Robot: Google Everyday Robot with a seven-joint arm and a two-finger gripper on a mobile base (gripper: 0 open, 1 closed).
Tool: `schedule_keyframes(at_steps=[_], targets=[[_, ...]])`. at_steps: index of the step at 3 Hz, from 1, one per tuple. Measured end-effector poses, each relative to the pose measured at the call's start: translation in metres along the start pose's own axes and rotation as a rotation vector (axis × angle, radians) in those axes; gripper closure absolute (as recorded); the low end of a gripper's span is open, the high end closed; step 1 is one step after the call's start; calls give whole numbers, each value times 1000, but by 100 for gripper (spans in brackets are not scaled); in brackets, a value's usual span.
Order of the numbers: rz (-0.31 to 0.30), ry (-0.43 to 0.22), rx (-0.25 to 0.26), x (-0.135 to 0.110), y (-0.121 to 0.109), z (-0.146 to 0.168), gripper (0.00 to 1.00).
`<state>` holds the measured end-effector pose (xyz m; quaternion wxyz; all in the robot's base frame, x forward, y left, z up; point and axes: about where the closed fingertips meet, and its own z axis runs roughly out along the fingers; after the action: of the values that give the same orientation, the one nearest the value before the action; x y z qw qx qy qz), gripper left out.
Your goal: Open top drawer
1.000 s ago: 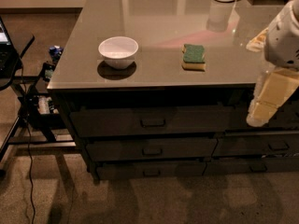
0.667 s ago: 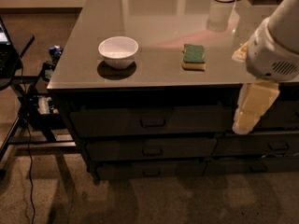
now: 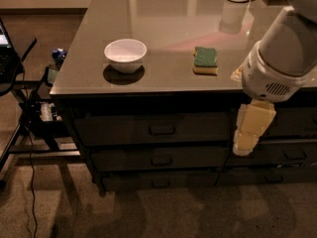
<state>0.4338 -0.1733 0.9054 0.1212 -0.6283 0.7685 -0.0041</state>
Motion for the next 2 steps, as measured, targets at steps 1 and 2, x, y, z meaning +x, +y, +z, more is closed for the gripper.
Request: schedule_keyframes(at_steps=[1, 2], targets=[[-10, -15, -8, -5, 6, 12, 0], [-17, -29, -30, -12, 12, 39, 0]])
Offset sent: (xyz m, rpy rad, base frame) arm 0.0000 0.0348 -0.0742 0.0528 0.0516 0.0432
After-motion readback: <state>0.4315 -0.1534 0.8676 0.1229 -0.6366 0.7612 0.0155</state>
